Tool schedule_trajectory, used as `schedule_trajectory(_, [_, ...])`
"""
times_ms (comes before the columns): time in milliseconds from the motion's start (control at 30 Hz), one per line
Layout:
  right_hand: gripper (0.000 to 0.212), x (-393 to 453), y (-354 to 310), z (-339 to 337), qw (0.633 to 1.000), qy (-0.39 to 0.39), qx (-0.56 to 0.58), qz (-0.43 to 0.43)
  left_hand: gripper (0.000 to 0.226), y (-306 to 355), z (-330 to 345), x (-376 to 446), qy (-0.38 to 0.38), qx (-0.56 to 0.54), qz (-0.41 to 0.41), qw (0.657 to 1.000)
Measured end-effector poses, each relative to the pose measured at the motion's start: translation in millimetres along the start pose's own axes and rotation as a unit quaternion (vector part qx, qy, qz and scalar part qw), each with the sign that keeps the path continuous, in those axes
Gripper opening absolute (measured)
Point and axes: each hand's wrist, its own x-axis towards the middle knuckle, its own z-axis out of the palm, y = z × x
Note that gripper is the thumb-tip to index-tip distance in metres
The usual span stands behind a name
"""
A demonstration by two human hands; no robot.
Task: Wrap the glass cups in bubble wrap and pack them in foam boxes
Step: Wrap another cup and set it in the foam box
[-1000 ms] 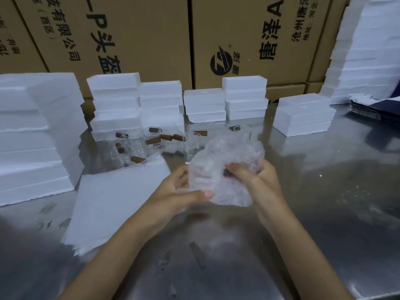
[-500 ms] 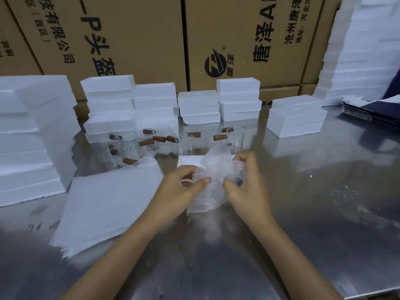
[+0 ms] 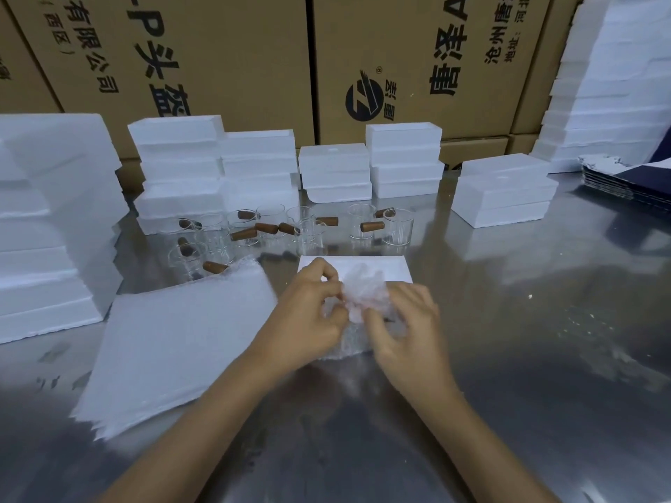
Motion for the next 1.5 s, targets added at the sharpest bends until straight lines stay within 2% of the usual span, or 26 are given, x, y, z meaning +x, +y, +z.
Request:
schedule_trajectory(67, [0.024,-4,-4,4,0.993,-0.044,-0.092,-0.051,0.024,-3,-2,-3,-0.02,0.014,-0.004,1.0])
schedule_trajectory(167, [0.039,-5,-5,2,0.979,-0.079,-0.17,-0.082,0.012,-5,-15,-11,0.026,-0.053,-0.029,0.998])
schedule_trajectory(233, [0.04,-5,-6,1,0.968,-0.101,-0.206,-0.099,0.024,-6,-21,-16,0.027,-0.057,-0.003,0.998])
schedule_trajectory(300, [0.038,-5,-8,3,0.963,-0.114,-0.223,-0.102,0.03,-6,-23,-18,-0.022,-0.021,0.049,0.998])
schedule_trajectory(433, [0.03,-5,-9,-2,0.983,-0.058,-0.152,-0.089,0.033,-7,-19,-20,-0.075,0.103,0.09,0.988])
schedule_trajectory(533, [0.025,-6,-4,-8,0.988,-0.018,-0.099,-0.115,0.041,-8,-15,-18,-0.093,0.144,0.109,0.979])
schedule_trajectory(633, [0.022,-8,-2,-4,0.98,-0.086,-0.137,-0.117,0.037,-7,-14,-16,-0.09,0.157,0.115,0.977])
schedule_trajectory(700, [0.026,-8,-1,3,0.971,-0.122,-0.173,-0.114,0.028,-7,-13,-18,-0.043,0.138,0.113,0.983])
schedule_trajectory(800, [0.025,-7,-1,7,0.97,-0.131,-0.172,-0.115,0.02,-8,-12,-21,0.03,0.11,0.102,0.988])
schedule_trajectory(867, [0.022,-6,0,5,0.976,-0.118,-0.146,-0.113,0.027,-10,-8,-21,0.011,0.107,0.073,0.992])
schedule_trajectory(967, [0.036,-5,3,-2,0.99,-0.061,-0.086,-0.091,0.057,-13,-3,-21,-0.044,0.083,0.019,0.995])
schedule_trajectory(1067, [0.051,3,6,-10,0.995,-0.036,-0.064,-0.062,0.074,-14,0,-19,-0.033,0.089,-0.003,0.995])
schedule_trajectory(1133, [0.05,14,13,-14,0.999,-0.01,-0.051,-0.015,0.072,-11,3,-18,-0.028,0.153,0.002,0.988])
schedule_trajectory(1200, [0.04,23,22,-17,0.998,0.022,-0.034,0.056,0.057,-7,5,-18,-0.014,0.183,0.013,0.983])
schedule_trajectory(1300, [0.025,27,35,-14,0.99,-0.009,-0.019,0.143,0.037,-1,-8,-17,0.08,0.079,-0.003,0.994])
schedule_trajectory(1400, [0.03,25,39,-12,0.987,-0.036,-0.065,0.141,0.04,-2,-27,-1,0.175,-0.01,-0.015,0.984])
schedule_trajectory(1500, [0.034,25,41,-13,0.988,-0.043,-0.086,0.124,0.055,-6,-31,25,0.134,-0.032,-0.009,0.99])
